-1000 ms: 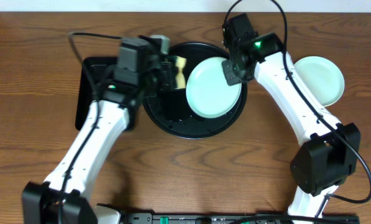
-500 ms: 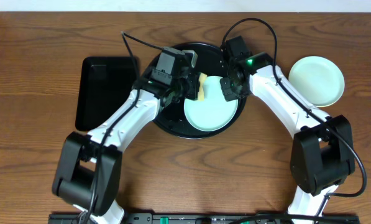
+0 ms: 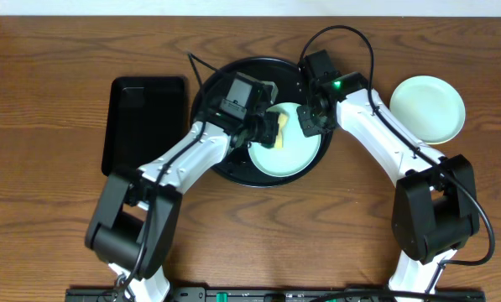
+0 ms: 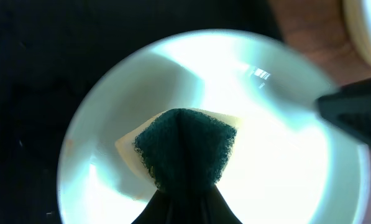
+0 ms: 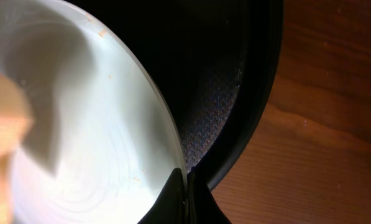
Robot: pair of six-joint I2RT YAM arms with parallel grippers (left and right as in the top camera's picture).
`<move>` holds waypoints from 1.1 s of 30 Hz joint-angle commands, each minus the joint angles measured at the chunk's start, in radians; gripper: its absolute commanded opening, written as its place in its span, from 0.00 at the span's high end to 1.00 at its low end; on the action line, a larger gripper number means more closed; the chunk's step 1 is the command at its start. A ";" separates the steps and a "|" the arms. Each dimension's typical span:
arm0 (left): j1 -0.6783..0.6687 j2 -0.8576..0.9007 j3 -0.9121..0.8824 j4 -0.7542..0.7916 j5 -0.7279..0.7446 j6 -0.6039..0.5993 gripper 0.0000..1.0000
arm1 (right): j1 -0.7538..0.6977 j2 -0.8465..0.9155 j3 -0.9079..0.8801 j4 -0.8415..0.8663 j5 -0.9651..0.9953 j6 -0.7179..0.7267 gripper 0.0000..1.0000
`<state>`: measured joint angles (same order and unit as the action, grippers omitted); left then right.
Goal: Clean dirty plates on tray and stack at the side
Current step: 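Lower the plate back and scrub it again with the sponge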
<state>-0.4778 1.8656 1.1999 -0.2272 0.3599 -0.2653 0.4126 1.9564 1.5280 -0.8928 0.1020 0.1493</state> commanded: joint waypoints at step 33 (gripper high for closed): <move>0.000 0.076 -0.007 0.029 -0.286 0.096 0.92 | -0.015 -0.004 -0.008 -0.001 -0.002 0.014 0.99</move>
<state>-0.4805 1.9236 1.1999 -0.2115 0.1570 -0.1822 0.4095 1.9568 1.5280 -0.8955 0.1009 0.1497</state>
